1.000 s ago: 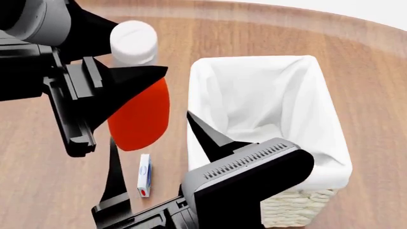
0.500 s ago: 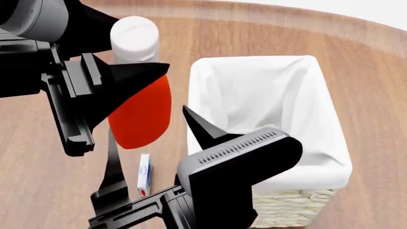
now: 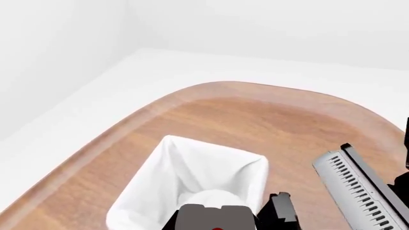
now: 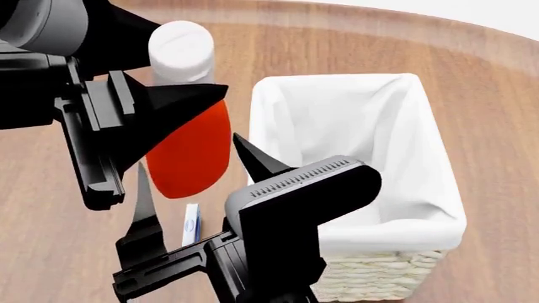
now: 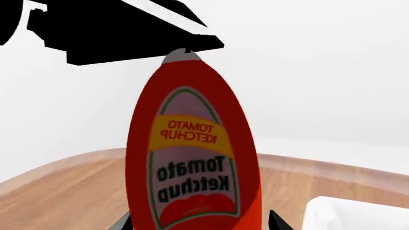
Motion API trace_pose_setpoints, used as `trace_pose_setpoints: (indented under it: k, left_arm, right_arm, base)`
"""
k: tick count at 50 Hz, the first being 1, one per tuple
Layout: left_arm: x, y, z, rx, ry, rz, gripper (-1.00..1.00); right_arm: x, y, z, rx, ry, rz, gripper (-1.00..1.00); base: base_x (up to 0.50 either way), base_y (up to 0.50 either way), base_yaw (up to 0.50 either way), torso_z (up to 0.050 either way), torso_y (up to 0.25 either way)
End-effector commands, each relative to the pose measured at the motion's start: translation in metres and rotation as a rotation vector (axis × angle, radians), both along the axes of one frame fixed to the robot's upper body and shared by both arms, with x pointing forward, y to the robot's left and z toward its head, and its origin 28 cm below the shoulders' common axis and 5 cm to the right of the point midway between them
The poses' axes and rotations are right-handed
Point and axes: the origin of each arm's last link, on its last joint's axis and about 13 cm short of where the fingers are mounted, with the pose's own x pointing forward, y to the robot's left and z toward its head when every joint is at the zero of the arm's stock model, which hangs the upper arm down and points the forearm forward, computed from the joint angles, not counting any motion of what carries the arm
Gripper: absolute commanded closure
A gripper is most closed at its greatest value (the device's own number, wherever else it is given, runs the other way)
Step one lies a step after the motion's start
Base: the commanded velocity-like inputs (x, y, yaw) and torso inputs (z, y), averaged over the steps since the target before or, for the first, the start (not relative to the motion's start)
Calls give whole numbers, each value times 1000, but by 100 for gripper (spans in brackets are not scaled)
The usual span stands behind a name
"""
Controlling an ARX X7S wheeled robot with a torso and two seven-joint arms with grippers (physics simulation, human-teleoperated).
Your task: Pick up the ketchup, and put it in the basket.
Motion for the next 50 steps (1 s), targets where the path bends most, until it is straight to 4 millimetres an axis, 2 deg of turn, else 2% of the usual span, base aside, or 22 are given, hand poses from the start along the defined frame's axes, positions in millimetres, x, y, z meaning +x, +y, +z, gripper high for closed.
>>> trace_pose_setpoints:
  k: [1, 10, 11, 25, 26, 50]
  left_arm:
    - [0, 0, 2, -8, -9, -3, 100]
    - [0, -1, 2, -8, -8, -1, 100]
    - [0, -1, 2, -7, -9, 0, 100]
    - [0, -2, 2, -7, -9, 5, 100]
    - [0, -2, 1, -9, -12, 3, -100]
    - [-3, 0, -2, -23, -4, -21, -100]
  right_arm:
    - [7, 3, -3, 4, 14, 5, -100]
    - [10, 4, -6, 12, 22, 4, -100]
    - [10, 4, -6, 12, 23, 3, 100]
    - [7, 4, -3, 16, 12, 12, 100]
    - [6, 2, -2, 19, 7, 10, 100]
    - [7, -3, -2, 26, 10, -7, 100]
  base:
    - [0, 0, 0, 0, 0]
    - [0, 0, 0, 0, 0]
    - [0, 0, 0, 0, 0]
    - [0, 0, 0, 0, 1]
    - [0, 0, 0, 0, 0]
    - [0, 0, 0, 0, 0]
